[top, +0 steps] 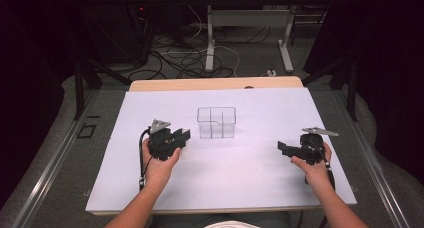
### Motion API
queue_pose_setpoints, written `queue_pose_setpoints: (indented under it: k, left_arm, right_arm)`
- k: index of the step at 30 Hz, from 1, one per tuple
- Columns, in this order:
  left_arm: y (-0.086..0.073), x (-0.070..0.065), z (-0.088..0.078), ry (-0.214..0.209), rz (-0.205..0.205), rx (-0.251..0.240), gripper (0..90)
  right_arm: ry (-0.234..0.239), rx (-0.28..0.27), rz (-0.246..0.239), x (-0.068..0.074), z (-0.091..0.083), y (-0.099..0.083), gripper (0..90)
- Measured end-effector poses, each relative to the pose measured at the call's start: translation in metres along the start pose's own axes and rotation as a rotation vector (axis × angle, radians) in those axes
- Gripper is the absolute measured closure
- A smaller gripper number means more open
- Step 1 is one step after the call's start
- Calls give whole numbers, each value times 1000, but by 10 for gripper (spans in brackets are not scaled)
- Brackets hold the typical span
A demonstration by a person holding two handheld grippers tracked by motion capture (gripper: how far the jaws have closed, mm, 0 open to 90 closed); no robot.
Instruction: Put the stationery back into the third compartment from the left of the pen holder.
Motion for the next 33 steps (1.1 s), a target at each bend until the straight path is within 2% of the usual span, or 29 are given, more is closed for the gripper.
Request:
queue_pose_setpoints:
  k: [2,7,9,13,14,17,20,29,33]
  left_arm:
    - [0,-2,0,-3,7,5,666]
    - [0,-7,1,18,56,2,666]
    - [0,-9,1,14,67,5,666]
    - [-2,-16,4,-3,64,6,666]
    - [-2,-17,4,-1,78,17,666]
    - [-2,-21,7,-6,81,6,666]
    - [-3,-26,9,-22,99,22,666]
    - [4,-46,15,-63,130,0,667]
    - [7,-51,18,-74,138,3,667]
  right_arm:
    - [-6,-5,2,0,0,0,62]
    - [-6,-5,1,-1,0,1,62]
    - [-5,-6,-1,-1,0,1,62]
    - [-6,-5,-2,-1,0,1,62]
    - [-6,-5,-3,-1,0,1,62]
    - [-6,-6,-1,0,0,1,62]
    - [-5,-5,-5,0,0,1,62]
    - [7,-16,-18,5,-2,2,65]
    - [8,-21,-25,6,-3,3,71]
Point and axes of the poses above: each handheld gripper's, and its own axes: z roughly forward along the jaws, y roughly out of its top, x roughly to its left, the point moved 9 cm from there along z, roughly forward along the jaws, and after that the axes turned 3 degrees about -y, right-handed, at the moved point
